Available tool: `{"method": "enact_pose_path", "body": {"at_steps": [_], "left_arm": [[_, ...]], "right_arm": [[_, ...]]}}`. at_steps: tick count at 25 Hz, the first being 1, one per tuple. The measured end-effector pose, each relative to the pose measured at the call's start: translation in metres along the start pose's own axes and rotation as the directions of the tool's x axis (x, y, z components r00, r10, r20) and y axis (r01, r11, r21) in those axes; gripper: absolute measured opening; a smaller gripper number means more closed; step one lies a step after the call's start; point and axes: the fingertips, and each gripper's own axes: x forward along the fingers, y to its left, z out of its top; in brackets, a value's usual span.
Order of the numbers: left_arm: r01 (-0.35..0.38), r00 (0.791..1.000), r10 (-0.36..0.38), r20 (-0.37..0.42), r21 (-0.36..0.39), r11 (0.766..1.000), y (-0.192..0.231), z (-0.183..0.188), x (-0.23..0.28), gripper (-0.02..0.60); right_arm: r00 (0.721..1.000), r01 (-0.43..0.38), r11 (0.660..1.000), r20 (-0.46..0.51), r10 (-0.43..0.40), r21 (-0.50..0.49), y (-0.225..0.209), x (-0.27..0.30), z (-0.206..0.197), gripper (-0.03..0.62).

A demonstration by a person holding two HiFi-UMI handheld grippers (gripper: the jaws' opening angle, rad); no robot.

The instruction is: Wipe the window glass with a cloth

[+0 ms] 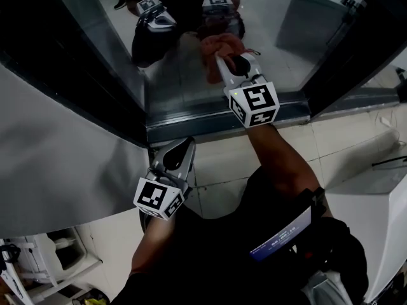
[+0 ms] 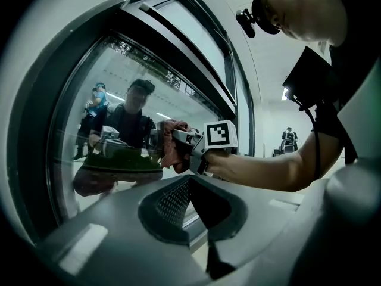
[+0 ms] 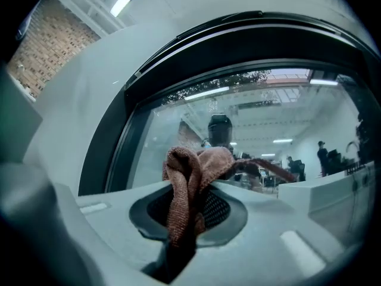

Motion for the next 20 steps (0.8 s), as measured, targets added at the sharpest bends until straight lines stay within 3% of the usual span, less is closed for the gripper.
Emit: {"method": "enact_pose_path", "body": {"at_steps": [20], "left_arm": [[0.069, 0.997, -0.068, -0.024, 0.014, 0.998, -0.021, -0.005, 0.032, 0.017]], "right_arm": [[0.975, 0.22, 0.975, 0.014, -0.221, 0.036, -0.141, -0.076, 0.004, 0.043]]}}
